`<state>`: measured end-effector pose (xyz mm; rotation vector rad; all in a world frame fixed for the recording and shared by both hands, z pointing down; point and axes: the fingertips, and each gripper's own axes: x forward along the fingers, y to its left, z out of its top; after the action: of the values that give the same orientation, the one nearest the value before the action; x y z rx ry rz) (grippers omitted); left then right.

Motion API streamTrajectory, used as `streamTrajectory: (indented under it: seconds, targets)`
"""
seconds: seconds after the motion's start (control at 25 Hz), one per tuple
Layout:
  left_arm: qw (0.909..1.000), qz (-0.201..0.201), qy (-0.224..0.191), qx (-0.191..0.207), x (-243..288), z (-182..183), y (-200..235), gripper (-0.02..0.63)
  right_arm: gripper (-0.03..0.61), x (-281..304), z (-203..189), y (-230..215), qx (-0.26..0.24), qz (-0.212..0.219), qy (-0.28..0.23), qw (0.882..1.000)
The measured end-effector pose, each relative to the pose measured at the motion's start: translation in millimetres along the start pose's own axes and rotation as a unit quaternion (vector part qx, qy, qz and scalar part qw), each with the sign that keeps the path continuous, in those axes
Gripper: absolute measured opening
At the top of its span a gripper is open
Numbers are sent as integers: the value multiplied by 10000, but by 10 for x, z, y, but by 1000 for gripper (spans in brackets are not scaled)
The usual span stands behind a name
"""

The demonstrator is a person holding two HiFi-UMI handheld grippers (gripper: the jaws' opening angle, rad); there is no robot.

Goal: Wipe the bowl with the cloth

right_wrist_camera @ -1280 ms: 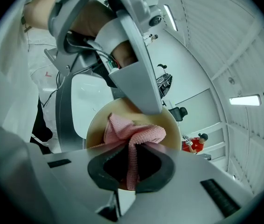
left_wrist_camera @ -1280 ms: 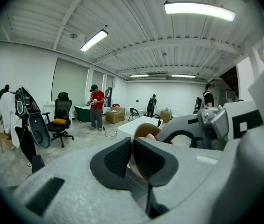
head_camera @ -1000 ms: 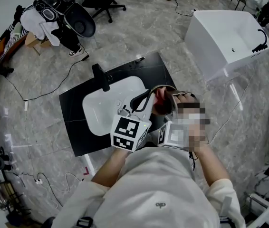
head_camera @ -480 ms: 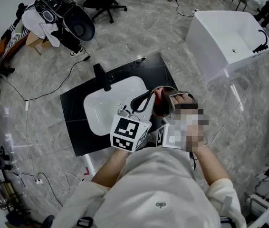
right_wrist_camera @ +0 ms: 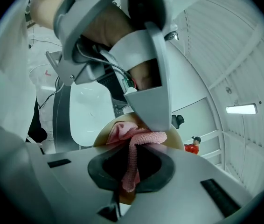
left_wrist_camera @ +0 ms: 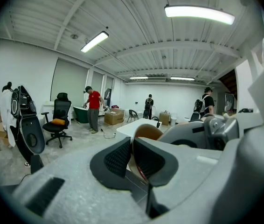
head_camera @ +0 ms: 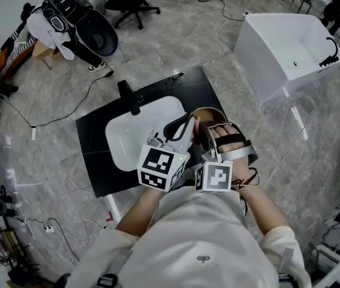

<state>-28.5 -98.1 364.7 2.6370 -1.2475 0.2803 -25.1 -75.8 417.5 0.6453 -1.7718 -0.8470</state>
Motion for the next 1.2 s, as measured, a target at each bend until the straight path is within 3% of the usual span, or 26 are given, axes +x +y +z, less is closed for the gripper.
streamTrajectory:
  seconds: [0.52, 0.88, 1.08, 1.2]
  targets:
    - [9999, -66, 71, -52, -25, -56, -25, 25, 17, 28, 27, -181, -28, -267, 11, 9996]
    - [9999, -25, 92, -111, -21, -97, 13, 25, 17, 10, -188, -316, 91, -615, 557, 9965]
    - [9999, -8, 102, -78, 4, -95, 24, 25, 17, 33, -283, -247, 157, -429, 743, 9962]
    - [9999, 1, 97, -85, 16, -91, 33, 25, 17, 50, -314, -115, 338, 8, 875, 9956]
